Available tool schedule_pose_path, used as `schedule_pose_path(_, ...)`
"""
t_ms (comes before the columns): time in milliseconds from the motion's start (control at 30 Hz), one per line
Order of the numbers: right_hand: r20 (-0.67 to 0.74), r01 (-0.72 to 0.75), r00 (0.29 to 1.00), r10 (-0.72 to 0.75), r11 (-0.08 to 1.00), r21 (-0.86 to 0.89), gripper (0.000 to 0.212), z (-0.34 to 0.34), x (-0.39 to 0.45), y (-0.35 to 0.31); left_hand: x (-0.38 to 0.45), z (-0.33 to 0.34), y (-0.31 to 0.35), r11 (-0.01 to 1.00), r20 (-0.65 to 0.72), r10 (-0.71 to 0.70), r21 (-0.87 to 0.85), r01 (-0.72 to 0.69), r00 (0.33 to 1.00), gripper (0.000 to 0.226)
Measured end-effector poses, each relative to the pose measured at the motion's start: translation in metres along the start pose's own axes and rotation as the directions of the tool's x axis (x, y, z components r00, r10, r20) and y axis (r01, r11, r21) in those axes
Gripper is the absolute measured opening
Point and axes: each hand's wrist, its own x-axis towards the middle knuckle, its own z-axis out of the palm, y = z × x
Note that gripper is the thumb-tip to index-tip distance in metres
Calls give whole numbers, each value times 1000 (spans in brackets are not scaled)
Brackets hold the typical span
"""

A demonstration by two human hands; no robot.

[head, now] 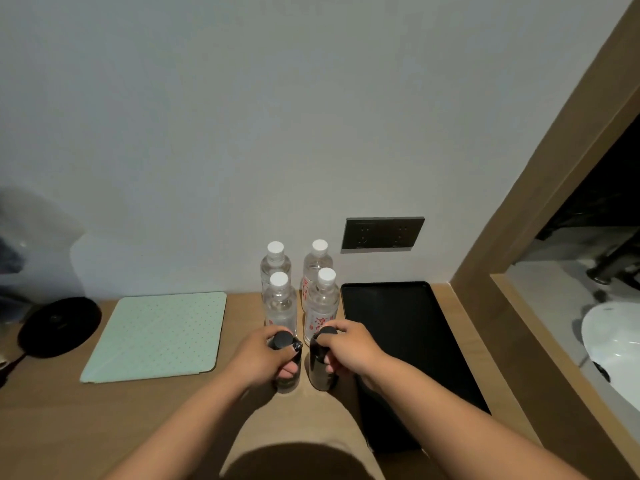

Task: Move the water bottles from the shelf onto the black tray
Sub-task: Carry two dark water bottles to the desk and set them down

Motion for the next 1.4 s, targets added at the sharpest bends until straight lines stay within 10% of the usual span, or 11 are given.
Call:
schedule_pose_path(400, 53, -22, 999, 13, 986, 163, 15, 4, 24, -3, 6, -15, -8, 981, -147, 88, 187, -60, 985, 21)
schedule_pose_path(833, 18, 42, 999, -40, 994, -104, 40, -10, 17, 2, -17, -19, 45, 916, -183, 303, 328, -232, 935, 61)
schedule_pose_path(1033, -153, 119, 968, -198, 903, -414, 54, -47, -10, 6, -22, 18, 64, 837, -94, 437, 407, -366, 894, 52)
schedule_pose_path(1167, -224, 10, 893, -391, 514, -858, 61, -78, -40, 32, -23, 60, 63, 728, 86, 459, 535, -429, 884, 54)
schedule_pose_path(1400, -276, -59, 897, -345, 525, -849, 70, -139, -95, 88, -33, 129, 70, 551, 327, 382, 670, -497, 864, 64)
